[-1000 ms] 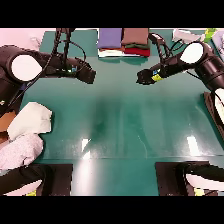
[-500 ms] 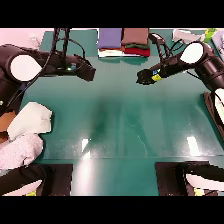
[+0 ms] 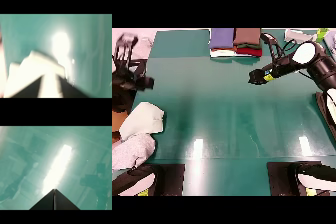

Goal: Fold the shirts.

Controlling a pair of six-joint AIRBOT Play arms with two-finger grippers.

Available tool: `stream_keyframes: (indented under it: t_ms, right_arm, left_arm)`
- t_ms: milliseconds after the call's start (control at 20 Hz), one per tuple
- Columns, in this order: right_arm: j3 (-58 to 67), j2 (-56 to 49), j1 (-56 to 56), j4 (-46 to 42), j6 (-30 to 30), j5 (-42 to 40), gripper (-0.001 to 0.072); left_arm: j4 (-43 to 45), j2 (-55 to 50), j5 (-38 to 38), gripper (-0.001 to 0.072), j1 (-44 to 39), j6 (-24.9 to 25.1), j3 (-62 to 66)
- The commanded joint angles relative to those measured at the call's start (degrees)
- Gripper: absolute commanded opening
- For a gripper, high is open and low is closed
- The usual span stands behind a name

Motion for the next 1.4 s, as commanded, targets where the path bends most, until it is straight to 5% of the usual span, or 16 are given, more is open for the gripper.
stream_keyframes:
  t_ms: [0,400,450,550,600,800,1100,1350]
  right_arm:
    - [0.0,0.0,0.0,0.0,0.0,-0.2,0.0017]
    - [0.0,0.0,0.0,0.0,0.0,-0.2,0.0017]
    - [0.0,0.0,0.0,0.0,0.0,-0.2,0.0017]
    - [0.1,0.0,0.0,0.0,0.0,-0.3,0.0017]
    - [0.5,0.0,0.0,0.0,0.0,-0.2,0.0018]
    - [9.9,0.0,0.0,0.0,-0.1,2.1,0.0017]
    - [28.3,0.0,-0.9,-0.1,-0.1,3.6,0.0017]
    - [35.8,1.7,-5.5,-0.1,0.0,5.7,0.0017]
  left_arm:
    - [-1.2,0.2,2.4,0.0624,7.1,1.0,-11.8]
    - [-0.8,-0.4,10.7,0.0621,7.9,-2.1,-25.9]
    - [-0.8,-0.2,10.5,0.0527,7.9,-2.2,-25.9]
    - [-0.8,0.2,10.0,0.0065,7.9,-2.1,-25.5]
    - [-0.8,0.8,9.3,0.0027,7.9,-1.9,-24.4]
    - [-0.9,8.5,6.9,0.0026,4.4,2.0,-10.1]
    - [-1.1,13.8,-1.3,0.0025,-13.6,7.3,18.8]
    - [-1.4,11.4,4.3,0.0024,-30.2,9.7,23.9]
